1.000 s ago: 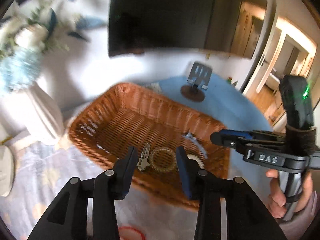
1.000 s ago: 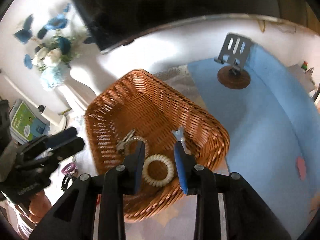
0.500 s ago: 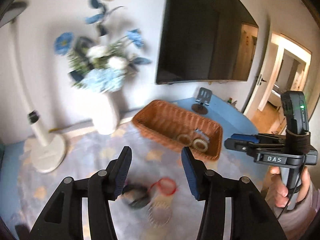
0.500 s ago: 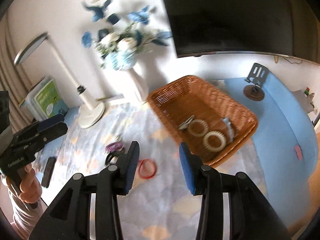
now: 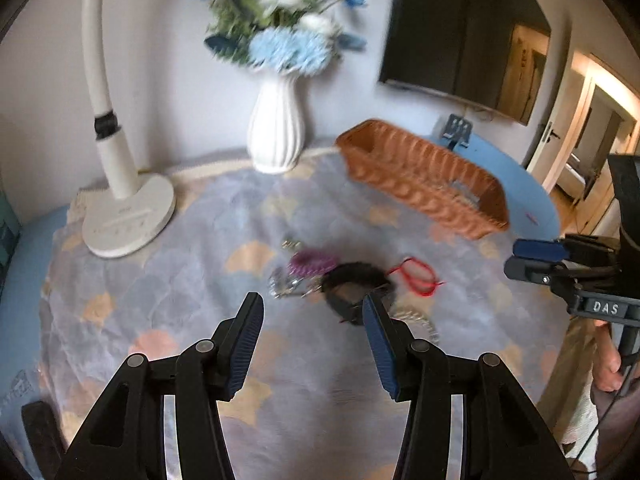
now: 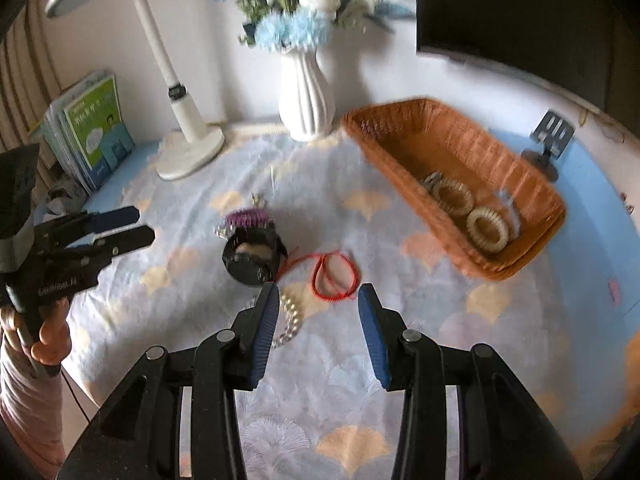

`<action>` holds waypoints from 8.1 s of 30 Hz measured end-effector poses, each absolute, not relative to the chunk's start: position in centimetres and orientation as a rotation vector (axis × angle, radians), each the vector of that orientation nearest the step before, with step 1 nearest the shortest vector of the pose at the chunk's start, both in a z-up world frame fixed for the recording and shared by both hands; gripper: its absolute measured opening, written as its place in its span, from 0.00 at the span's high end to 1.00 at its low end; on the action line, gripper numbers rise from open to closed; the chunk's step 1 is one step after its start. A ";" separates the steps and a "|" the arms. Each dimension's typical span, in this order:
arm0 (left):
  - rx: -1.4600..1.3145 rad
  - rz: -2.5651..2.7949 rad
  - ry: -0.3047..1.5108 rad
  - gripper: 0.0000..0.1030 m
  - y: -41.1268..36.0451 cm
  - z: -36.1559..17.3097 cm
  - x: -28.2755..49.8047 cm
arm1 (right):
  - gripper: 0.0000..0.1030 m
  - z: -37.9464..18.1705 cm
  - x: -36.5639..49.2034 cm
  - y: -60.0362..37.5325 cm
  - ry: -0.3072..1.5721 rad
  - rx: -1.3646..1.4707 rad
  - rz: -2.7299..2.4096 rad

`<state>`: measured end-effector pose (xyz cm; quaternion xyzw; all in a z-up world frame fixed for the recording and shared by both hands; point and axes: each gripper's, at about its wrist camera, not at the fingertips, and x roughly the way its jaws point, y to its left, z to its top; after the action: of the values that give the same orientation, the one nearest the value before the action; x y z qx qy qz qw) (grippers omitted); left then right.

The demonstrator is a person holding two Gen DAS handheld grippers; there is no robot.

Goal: Organize jewelry
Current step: 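Grasp the purple spiral hair tie with the left gripper while the right grasps the clear bead bracelet, then lift both held items and carry them toward the wicker basket, then lower both items into the basket and open both grippers, then withdraw both grippers from the basket and move the right gripper to the red string, then grasp the red string with the right gripper while the left grasps the black watch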

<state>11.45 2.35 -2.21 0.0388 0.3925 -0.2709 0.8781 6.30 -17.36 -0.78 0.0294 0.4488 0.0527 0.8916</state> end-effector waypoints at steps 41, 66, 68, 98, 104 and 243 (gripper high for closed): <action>-0.074 -0.538 1.070 0.90 -1.5 -7.1 21.7 | 0.91 -9.6 7.3 -12.6 0.998 -0.064 0.189; 0.032 -0.681 0.946 0.90 -5.2 -1.0 14.8 | 0.91 -3.0 1.2 -21.9 0.901 0.128 0.103; 0.039 -0.692 0.940 0.90 -6.0 -0.6 14.7 | 0.91 -1.9 1.0 -22.7 0.885 0.140 0.093; 0.136 -0.628 0.931 0.90 -21.9 0.1 25.5 | 0.91 3.0 18.8 -33.4 0.807 0.127 -0.004; 0.124 -0.591 0.966 0.90 -23.7 -2.0 28.4 | 0.91 -0.3 22.3 -34.4 0.871 0.134 -0.026; 0.331 -0.994 1.115 0.83 -8.7 -8.0 9.0 | 0.95 -8.3 2.2 -23.9 0.968 0.130 -0.002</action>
<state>8.97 -8.72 -7.98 0.1499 0.5046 -0.4499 0.7215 2.21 -23.89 -8.33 0.0625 0.4650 -0.0012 0.8831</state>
